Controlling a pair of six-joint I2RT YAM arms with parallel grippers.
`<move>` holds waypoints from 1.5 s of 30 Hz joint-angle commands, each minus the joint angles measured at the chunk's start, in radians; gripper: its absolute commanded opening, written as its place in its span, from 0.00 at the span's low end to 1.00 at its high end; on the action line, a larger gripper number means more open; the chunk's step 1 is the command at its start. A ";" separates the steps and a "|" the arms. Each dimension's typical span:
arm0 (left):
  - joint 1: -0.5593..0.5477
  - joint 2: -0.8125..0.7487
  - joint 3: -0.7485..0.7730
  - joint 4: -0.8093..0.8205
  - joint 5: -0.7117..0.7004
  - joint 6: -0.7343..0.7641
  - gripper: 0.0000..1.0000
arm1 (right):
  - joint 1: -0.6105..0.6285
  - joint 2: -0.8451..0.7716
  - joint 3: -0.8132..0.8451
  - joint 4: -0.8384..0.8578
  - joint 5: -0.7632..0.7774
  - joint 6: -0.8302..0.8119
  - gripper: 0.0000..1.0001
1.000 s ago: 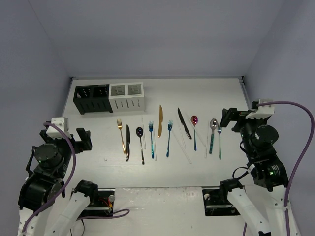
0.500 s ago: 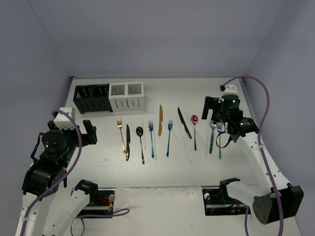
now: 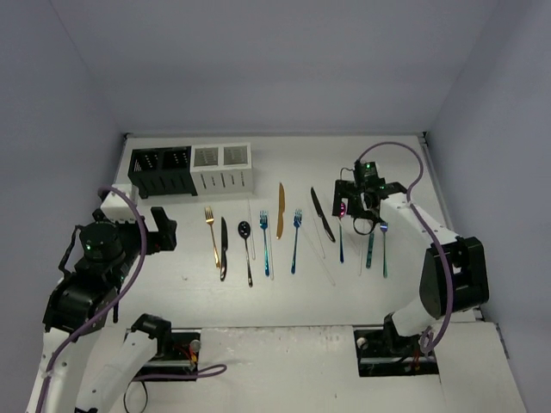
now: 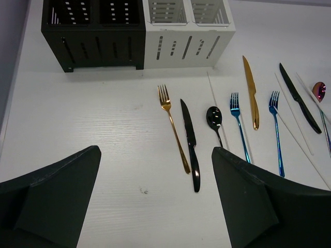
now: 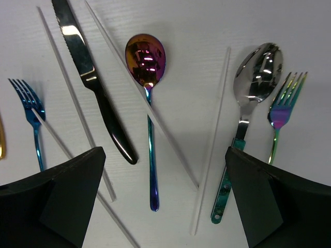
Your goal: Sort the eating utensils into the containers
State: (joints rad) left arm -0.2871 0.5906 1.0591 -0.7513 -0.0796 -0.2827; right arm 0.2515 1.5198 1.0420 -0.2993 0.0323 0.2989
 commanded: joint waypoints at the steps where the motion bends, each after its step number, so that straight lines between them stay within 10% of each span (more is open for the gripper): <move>1: -0.004 0.026 -0.009 0.054 0.028 -0.036 0.87 | 0.012 0.058 0.006 0.024 -0.023 -0.007 0.98; 13: -0.004 0.021 -0.038 0.053 0.047 -0.042 0.87 | 0.012 0.100 -0.055 0.066 0.016 -0.024 0.58; 35: -0.004 0.023 -0.042 0.053 0.054 -0.049 0.87 | 0.012 0.158 -0.128 0.127 0.052 -0.020 0.34; 45: -0.004 0.033 -0.037 0.055 0.068 -0.064 0.87 | 0.019 0.126 -0.127 0.143 0.040 -0.070 0.06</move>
State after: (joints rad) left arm -0.2871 0.5986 1.0039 -0.7525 -0.0249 -0.3257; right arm 0.2595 1.6747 0.9171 -0.1619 0.0484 0.2606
